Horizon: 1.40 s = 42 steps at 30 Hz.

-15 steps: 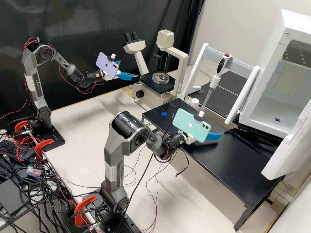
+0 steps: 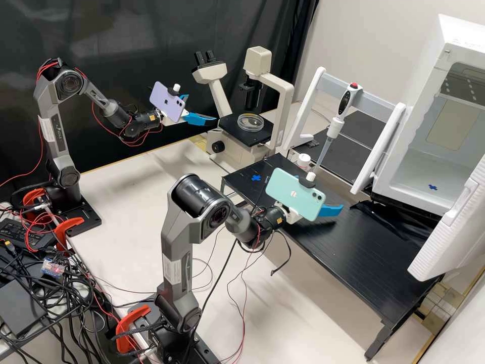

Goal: Move the petri dish to the bench

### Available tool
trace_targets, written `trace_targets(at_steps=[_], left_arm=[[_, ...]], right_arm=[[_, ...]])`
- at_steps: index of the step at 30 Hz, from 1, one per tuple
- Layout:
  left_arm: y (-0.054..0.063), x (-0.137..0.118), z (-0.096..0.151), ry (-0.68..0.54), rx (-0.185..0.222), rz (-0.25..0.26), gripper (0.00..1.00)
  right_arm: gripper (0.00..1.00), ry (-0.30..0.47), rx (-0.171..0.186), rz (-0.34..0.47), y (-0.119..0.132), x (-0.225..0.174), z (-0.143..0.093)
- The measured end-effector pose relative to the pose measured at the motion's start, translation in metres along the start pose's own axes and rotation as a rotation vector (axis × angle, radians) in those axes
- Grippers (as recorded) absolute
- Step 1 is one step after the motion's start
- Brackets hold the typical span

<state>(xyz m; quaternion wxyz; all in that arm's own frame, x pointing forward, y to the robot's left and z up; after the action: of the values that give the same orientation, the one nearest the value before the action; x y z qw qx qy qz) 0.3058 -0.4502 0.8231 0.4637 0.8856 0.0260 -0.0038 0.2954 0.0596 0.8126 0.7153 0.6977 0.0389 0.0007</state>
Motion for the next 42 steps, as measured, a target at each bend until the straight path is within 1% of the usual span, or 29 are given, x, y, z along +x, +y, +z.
trace_targets(at_steps=[2, 4, 5, 9, 12, 13, 14, 16, 17, 18, 20, 23, 24, 27, 33, 34, 38, 39, 41, 42], left_arm=[[0.0, 0.0, 0.0, 0.0, 0.0, 0.0, 1.0], [0.0, 0.0, 0.0, 0.0, 0.0, 0.0, 1.0], [0.0, 0.0, 0.0, 0.0, 0.0, 0.0, 1.0], [0.0, 0.0, 0.0, 0.0, 0.0, 0.0, 1.0], [0.0, 0.0, 0.0, 0.0, 0.0, 0.0, 1.0], [0.0, 0.0, 0.0, 0.0, 0.0, 0.0, 1.0], [0.0, 0.0, 0.0, 0.0, 0.0, 0.0, 1.0], [0.0, 0.0, 0.0, 0.0, 0.0, 0.0, 1.0], [0.0, 0.0, 0.0, 0.0, 0.0, 0.0, 1.0], [0.0, 0.0, 0.0, 0.0, 0.0, 0.0, 1.0], [0.0, 0.0, 0.0, 0.0, 0.0, 0.0, 1.0], [0.0, 0.0, 0.0, 0.0, 0.0, 0.0, 1.0], [0.0, 0.0, 0.0, 0.0, 0.0, 0.0, 1.0], [0.0, 0.0, 0.0, 0.0, 0.0, 0.0, 1.0], [0.0, 0.0, 0.0, 0.0, 0.0, 0.0, 1.0], [0.0, 0.0, 0.0, 0.0, 0.0, 0.0, 1.0], [0.0, 0.0, 0.0, 0.0, 0.0, 0.0, 1.0], [0.0, 0.0, 0.0, 0.0, 0.0, 0.0, 1.0], [0.0, 0.0, 0.0, 0.0, 0.0, 0.0, 1.0], [0.0, 0.0, 0.0, 0.0, 0.0, 0.0, 1.0]], right_arm=[[1.0, 0.025, -0.007, -0.005, -0.002, -0.002, -0.008], [1.0, 0.045, -0.003, -0.008, -0.006, -0.004, -0.017], [1.0, 0.072, -0.011, -0.019, -0.009, -0.006, -0.025], [1.0, 0.146, -0.06, -0.051, -0.019, -0.011, -0.044], [1.0, 0.192, -0.077, -0.06, -0.028, -0.012, -0.065], [1.0, 0.226, -0.095, -0.067, -0.032, -0.012, -0.076], [1.0, 0.245, -0.106, -0.07, -0.034, -0.012, -0.081], [1.0, 0.295, -0.138, -0.081, -0.04, -0.013, -0.097], [1.0, 0.319, -0.144, -0.085, -0.043, -0.012, -0.108], [1.0, 0.324, -0.144, -0.092, -0.046, -0.011, -0.115], [1.0, 0.36, -0.149, -0.097, -0.052, -0.008, -0.132], [1.0, 0.406, -0.187, -0.119, -0.063, -0.006, -0.151], [1.0, 0.406, -0.198, -0.136, -0.068, -0.004, -0.155], [1.0, 0.403, -0.194, -0.157, -0.08, 0.012, -0.175], [1.0, 0.381, -0.244, -0.257, -0.107, 0.041, -0.197], [1.0, 0.372, -0.243, -0.267, -0.11, 0.047, -0.2], [1.0, 0.334, -0.201, -0.297, -0.118, 0.067, -0.208], [1.0, 0.321, -0.184, -0.306, -0.117, 0.074, -0.211], [1.0, 0.302, -0.17, -0.32, -0.12, 0.086, -0.215], [1.0, 0.291, -0.156, -0.325, -0.122, 0.094, -0.217]])
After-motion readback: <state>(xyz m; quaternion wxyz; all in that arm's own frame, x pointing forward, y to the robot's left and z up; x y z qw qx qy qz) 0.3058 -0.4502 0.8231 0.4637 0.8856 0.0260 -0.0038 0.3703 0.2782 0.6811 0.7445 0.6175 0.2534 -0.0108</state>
